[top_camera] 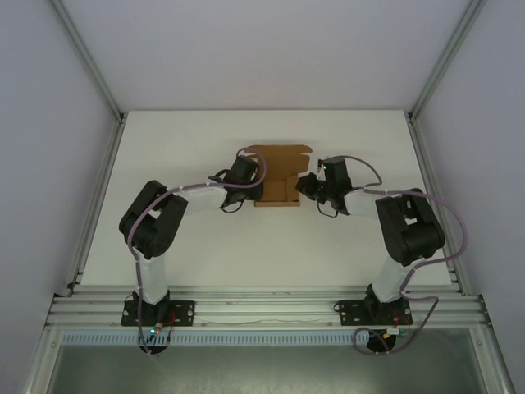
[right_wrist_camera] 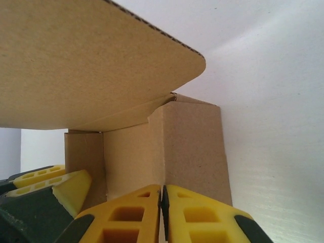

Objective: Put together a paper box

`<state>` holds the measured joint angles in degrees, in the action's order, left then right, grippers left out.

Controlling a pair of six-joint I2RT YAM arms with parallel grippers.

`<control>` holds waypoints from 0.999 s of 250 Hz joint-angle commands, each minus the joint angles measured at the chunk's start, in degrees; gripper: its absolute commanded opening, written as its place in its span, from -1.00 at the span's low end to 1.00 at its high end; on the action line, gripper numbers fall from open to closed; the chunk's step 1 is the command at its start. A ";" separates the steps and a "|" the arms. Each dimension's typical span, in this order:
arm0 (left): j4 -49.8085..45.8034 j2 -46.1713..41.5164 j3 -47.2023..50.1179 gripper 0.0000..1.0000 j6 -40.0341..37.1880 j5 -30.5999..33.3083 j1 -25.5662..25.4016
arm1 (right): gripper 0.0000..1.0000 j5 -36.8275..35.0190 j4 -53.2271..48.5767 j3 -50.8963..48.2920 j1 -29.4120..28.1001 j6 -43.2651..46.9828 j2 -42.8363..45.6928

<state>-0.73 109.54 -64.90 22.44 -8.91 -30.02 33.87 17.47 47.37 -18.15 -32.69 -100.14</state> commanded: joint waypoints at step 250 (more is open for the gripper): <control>-1.74 0.13 -1.31 -0.52 -0.90 0.56 -0.90 | -0.63 -13.61 -26.93 8.60 -2.07 5.46 -8.80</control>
<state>-1.13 109.54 -65.21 22.44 -7.86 -30.02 28.29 5.26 56.90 -19.53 -28.45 -104.62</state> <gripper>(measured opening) 0.241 0.177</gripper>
